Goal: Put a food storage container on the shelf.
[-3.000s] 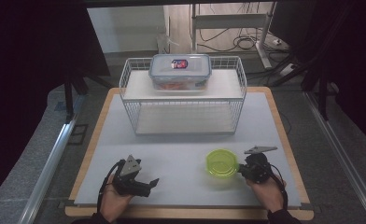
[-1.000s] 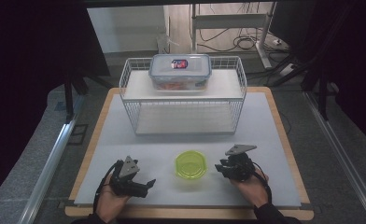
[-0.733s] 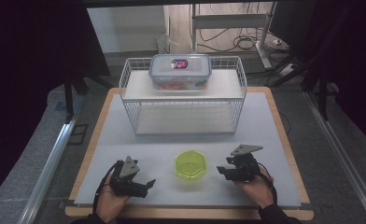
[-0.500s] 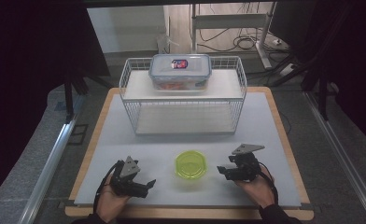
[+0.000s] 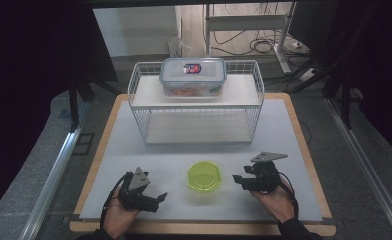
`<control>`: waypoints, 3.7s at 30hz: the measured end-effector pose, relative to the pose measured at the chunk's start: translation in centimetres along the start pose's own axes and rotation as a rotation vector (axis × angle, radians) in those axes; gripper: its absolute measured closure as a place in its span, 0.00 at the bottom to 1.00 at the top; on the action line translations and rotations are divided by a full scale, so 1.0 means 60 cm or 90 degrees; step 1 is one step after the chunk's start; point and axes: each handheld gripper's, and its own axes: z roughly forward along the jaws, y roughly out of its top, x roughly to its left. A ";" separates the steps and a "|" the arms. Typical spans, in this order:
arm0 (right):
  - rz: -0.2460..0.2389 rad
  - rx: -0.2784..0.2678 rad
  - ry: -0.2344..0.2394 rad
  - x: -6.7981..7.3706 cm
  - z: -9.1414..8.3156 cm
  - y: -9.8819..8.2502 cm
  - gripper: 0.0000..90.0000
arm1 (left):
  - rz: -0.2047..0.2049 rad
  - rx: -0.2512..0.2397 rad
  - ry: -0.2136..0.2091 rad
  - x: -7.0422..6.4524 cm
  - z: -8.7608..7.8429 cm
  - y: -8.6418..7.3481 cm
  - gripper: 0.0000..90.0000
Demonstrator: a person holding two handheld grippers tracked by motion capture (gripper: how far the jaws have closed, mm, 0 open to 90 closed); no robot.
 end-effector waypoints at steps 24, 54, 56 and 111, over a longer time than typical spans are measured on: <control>0.148 0.015 0.147 0.032 0.050 0.036 0.72 | 0.009 0.005 -0.003 -0.004 0.004 0.001 0.05; 0.281 0.007 0.283 0.005 0.043 0.059 0.90 | 0.009 0.004 -0.003 -0.004 0.004 0.002 0.05; 0.278 0.000 0.284 0.003 0.036 0.068 0.90 | 0.008 0.002 -0.003 -0.004 0.004 0.002 0.05; 0.288 -0.117 0.315 -0.025 -0.113 0.329 0.90 | 0.001 -0.008 -0.017 -0.002 0.004 0.003 0.04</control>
